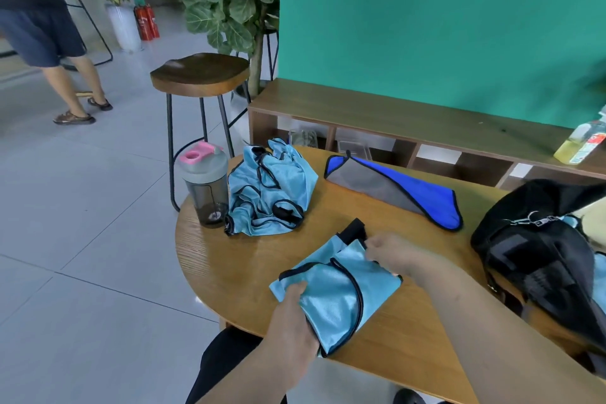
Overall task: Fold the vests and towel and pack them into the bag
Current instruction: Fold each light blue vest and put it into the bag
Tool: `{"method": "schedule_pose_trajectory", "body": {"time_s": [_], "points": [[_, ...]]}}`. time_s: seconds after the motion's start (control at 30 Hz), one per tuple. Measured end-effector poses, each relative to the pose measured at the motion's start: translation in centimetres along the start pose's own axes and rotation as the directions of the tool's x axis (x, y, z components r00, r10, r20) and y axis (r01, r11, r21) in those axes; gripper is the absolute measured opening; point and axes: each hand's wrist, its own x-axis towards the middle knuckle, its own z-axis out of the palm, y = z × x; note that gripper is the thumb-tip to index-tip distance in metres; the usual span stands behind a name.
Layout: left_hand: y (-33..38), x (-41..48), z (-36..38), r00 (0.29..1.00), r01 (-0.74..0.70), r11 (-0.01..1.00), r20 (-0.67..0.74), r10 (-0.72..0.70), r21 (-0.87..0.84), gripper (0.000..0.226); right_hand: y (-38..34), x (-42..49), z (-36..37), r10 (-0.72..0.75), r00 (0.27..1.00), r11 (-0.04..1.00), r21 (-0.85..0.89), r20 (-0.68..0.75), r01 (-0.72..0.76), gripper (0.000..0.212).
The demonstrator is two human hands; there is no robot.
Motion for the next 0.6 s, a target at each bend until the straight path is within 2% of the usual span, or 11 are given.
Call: {"method": "schedule_pose_trajectory", "body": {"time_s": [0.07, 0.17, 0.27, 0.37, 0.47, 0.6], "points": [[0.1, 0.1, -0.6, 0.996, -0.018, 1.000, 0.088, 0.019, -0.008, 0.042, -0.1, 0.2, 0.0, -0.044, 0.999, 0.995, -0.095, -0.007, 0.043, 0.023], [0.1, -0.1, -2.0, 0.954, -0.087, 0.996, 0.291, 0.080, 0.011, 0.037, -0.3, 0.5, 0.3, -0.094, 0.995, 0.965, -0.247, -0.028, 0.085, 0.025], [0.4, 0.3, -2.6, 0.915, -0.108, 0.994, 0.394, 0.088, 0.030, 0.057, -0.5, 0.7, 0.6, -0.193, 0.979, 0.944, -0.284, -0.061, 0.168, 0.027], [0.7, 0.5, -2.6, 0.901, -0.137, 0.990, 0.421, 0.105, 0.045, 0.065, -0.2, 0.9, 0.4, -0.270, 0.962, 0.938, -0.237, -0.041, 0.253, 0.019], [0.7, 0.9, -2.3, 0.897, -0.142, 0.989, 0.429, 0.110, 0.045, 0.066, 0.3, 1.3, 0.2, -0.306, 0.952, 0.923, -0.235, 0.031, 0.304, 0.043], [0.5, 1.5, -2.0, 0.915, -0.177, 0.980, 0.382, 0.128, 0.095, 0.082, 0.2, 1.6, -0.1, -0.306, 0.933, 0.879, -0.320, 0.192, 0.354, 0.071]]}}
